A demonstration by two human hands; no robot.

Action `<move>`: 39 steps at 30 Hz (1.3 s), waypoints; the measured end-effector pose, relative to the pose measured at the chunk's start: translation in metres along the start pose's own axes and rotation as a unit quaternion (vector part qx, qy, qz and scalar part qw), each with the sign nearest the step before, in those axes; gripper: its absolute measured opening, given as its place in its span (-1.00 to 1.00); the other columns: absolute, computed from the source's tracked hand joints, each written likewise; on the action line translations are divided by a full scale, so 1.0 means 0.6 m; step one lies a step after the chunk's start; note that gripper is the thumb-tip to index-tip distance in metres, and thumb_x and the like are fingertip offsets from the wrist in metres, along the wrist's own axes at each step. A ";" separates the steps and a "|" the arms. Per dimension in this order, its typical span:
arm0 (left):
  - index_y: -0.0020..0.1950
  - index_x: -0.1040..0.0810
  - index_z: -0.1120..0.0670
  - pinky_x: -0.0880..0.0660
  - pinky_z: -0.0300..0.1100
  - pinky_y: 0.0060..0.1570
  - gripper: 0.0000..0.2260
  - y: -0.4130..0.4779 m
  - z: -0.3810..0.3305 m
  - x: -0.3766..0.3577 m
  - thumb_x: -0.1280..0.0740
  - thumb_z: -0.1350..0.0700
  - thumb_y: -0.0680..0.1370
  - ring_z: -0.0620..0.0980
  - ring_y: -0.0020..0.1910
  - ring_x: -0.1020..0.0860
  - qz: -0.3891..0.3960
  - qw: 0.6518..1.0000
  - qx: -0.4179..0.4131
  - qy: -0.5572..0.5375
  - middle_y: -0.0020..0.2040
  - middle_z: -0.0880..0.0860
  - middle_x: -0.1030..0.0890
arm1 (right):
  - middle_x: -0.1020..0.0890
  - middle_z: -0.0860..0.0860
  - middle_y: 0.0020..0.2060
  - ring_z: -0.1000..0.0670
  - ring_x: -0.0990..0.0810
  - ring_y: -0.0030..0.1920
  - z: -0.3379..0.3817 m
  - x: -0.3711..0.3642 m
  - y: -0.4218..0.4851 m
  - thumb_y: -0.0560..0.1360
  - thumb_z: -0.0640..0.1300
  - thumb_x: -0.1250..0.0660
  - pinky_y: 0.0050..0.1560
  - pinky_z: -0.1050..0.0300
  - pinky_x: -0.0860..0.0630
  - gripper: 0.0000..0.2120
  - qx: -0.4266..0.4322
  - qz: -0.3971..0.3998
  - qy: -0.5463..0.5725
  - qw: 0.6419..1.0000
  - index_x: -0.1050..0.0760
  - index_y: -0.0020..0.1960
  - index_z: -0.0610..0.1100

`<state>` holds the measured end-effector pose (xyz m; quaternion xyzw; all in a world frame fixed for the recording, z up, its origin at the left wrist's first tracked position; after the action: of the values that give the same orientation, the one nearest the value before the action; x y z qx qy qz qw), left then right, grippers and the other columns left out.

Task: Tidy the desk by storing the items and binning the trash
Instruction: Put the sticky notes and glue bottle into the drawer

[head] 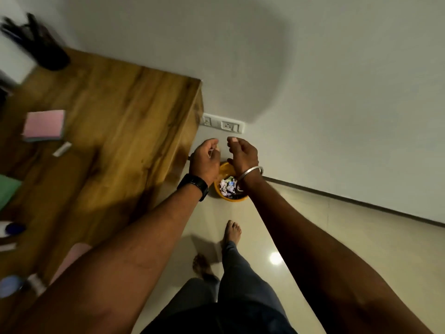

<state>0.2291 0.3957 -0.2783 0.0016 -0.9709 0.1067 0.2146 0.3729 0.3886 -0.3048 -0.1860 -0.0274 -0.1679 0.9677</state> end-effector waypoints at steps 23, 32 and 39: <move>0.44 -0.48 0.18 -0.42 0.12 0.38 -0.56 -0.298 0.000 0.602 -0.28 0.11 0.57 0.22 0.36 -0.49 -0.416 0.890 0.006 0.186 0.36 0.20 -0.55 | -0.63 -0.09 0.12 -0.05 -0.59 0.14 0.377 -0.462 -0.348 0.55 -0.11 -0.31 0.12 -0.06 -0.57 -0.74 0.509 0.369 -0.113 0.769 -0.59 0.19 -0.17; 0.52 -0.40 0.08 -0.34 -0.01 0.44 -0.53 -0.454 0.068 0.625 -0.34 0.17 0.60 0.18 0.45 -0.42 -0.490 0.840 0.136 0.186 0.47 0.14 -0.47 | -0.60 -0.15 0.17 -0.12 -0.57 0.19 0.316 -0.541 -0.473 0.51 -0.22 -0.35 0.26 0.04 -0.50 -0.69 0.554 0.506 -0.150 0.644 -0.56 0.24 -0.18; 0.51 -0.40 0.00 -0.36 0.00 0.45 -0.50 -0.538 0.137 0.634 -0.37 0.21 0.58 0.13 0.50 -0.36 -0.503 0.818 0.197 0.198 0.51 0.10 -0.42 | -0.59 -0.12 0.22 -0.11 -0.53 0.26 0.240 -0.598 -0.532 0.48 -0.31 -0.36 0.34 0.10 -0.41 -0.63 0.544 0.551 -0.229 0.590 -0.57 0.27 -0.13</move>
<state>-0.1350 0.0793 -0.1259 0.5105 -0.7300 0.1715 0.4207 -0.0709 0.2753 -0.1004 0.3627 -0.2267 0.4914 0.7587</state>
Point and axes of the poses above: each hand's wrist, its own y-axis towards the middle knuckle, its own x-axis out of the back of the hand, z = x × y, the point moved 8 cm from there along y, towards the middle knuckle
